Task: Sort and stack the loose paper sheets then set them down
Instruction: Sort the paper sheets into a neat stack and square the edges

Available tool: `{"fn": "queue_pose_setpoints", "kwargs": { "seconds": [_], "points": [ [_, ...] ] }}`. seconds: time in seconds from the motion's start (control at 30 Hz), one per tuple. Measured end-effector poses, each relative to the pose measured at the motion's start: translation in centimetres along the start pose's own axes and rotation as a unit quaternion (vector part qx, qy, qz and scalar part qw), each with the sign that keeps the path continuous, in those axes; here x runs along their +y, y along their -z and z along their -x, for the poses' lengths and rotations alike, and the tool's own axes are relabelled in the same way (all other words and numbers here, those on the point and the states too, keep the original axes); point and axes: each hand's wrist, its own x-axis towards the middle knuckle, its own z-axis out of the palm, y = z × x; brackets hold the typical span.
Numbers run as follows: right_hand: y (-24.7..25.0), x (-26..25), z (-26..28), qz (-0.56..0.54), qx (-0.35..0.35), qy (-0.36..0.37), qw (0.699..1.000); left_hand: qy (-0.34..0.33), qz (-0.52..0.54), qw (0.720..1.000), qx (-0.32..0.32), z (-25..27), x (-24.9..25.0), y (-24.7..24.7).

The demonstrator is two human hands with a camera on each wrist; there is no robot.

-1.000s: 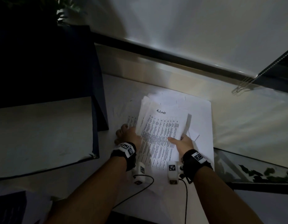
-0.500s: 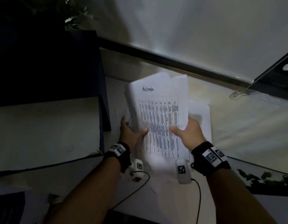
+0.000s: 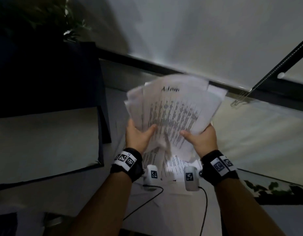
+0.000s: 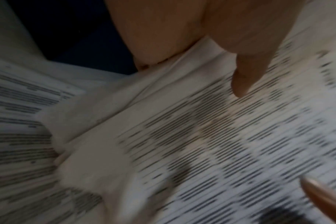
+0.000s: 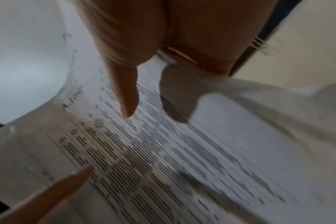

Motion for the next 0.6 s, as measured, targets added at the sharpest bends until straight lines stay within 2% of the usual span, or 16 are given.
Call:
{"fn": "queue_pose_setpoints", "kwargs": {
  "seconds": [0.07,0.2,0.33,0.47,0.53,0.6],
  "points": [
    [-0.2,1.0,0.1,-0.019,0.026,-0.012,0.999,-0.014,0.002,1.000,0.004,0.2,0.6,0.0],
    [-0.1,0.8,-0.8,-0.073,0.064,0.011,0.995,-0.059,0.033,0.998,-0.005,0.3,2.5,-0.3],
    [0.4,2.0,-0.8,-0.025,0.003,-0.046,0.999,-0.044,-0.017,0.999,-0.028,0.6,2.5,-0.5],
    [0.7,1.3,-1.6,-0.070,0.037,-0.021,0.997,-0.119,-0.034,0.992,0.023,1.1,3.5,-1.2],
    [0.4,1.0,-1.5,-0.060,0.001,-0.025,0.998,-0.132,-0.033,0.990,0.024,1.4,3.6,-0.7],
    [0.2,0.5,-1.0,-0.032,-0.045,-0.032,0.998,-0.105,-0.053,0.993,0.014,1.7,3.3,-0.1]
  ]
}}
